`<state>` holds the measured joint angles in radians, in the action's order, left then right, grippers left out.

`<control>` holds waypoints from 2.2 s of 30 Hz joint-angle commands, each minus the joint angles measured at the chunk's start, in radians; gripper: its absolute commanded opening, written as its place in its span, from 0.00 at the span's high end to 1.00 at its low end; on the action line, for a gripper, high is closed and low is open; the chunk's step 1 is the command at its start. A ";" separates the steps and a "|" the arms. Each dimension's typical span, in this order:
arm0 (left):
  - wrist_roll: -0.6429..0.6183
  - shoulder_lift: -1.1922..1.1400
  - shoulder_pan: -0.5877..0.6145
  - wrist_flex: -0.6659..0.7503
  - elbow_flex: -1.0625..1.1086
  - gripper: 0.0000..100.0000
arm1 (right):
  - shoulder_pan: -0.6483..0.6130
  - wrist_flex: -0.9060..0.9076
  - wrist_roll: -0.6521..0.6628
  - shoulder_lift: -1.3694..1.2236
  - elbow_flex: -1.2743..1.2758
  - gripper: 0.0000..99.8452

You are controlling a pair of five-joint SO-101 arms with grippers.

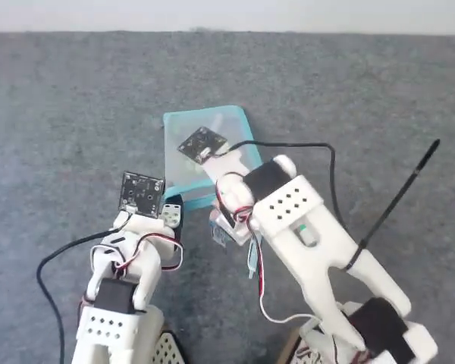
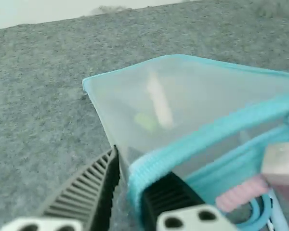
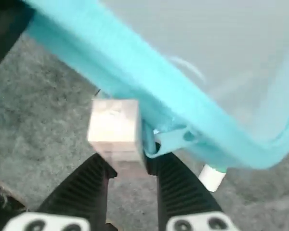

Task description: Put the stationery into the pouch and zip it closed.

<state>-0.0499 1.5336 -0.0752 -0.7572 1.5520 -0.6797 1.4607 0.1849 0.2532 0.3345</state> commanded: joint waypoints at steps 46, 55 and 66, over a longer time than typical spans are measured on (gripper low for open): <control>0.011 -0.009 0.054 0.055 0.021 0.99 | 0.691 -0.277 0.371 -0.243 0.178 0.80; 0.011 -0.009 0.054 0.055 0.019 0.99 | 0.694 -0.550 0.233 -0.265 0.318 0.86; 0.011 -0.009 0.054 0.055 0.019 0.99 | 0.700 -0.570 0.221 -0.257 0.327 0.99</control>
<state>-0.0453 1.5336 -0.0307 -0.7250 1.5796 0.0199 0.9007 0.4258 -0.0338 0.6582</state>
